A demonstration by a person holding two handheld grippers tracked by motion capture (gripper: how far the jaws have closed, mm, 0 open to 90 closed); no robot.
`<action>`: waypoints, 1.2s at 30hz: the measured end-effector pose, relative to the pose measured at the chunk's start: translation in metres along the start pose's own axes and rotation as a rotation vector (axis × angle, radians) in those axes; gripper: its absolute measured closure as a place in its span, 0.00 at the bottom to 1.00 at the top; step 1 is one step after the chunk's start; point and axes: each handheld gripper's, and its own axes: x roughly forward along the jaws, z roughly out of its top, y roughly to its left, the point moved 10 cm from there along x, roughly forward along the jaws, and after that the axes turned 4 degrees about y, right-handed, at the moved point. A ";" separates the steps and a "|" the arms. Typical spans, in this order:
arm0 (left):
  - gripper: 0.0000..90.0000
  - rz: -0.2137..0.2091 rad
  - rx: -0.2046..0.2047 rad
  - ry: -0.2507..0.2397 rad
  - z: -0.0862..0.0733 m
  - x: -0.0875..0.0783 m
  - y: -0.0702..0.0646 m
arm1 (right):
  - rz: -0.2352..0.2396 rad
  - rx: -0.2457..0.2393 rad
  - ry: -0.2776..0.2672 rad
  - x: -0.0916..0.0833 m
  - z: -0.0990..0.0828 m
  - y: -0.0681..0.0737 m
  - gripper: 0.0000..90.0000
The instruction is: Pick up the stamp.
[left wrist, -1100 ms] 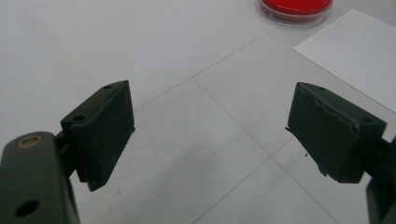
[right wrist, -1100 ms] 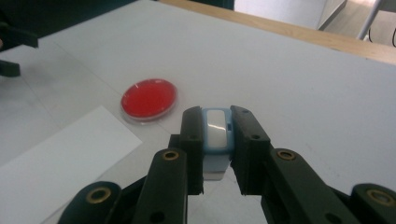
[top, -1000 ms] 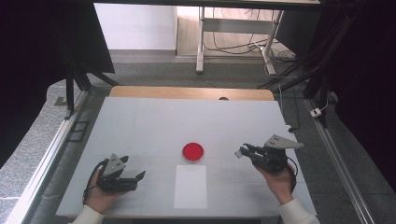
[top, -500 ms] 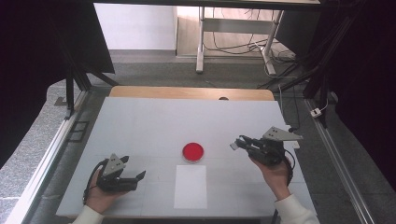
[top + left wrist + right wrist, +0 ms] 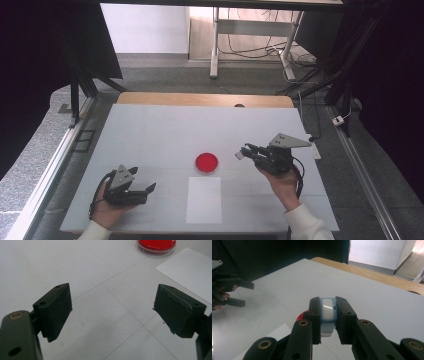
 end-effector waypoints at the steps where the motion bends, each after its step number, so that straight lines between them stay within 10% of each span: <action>1: 0.17 0.001 0.001 0.000 0.000 0.000 0.000 | 0.005 0.000 0.001 0.002 0.000 0.001 0.83; 36: 0.17 0.017 0.022 0.011 -0.001 0.005 -0.002 | 0.102 -0.009 0.003 0.030 -0.009 0.037 0.83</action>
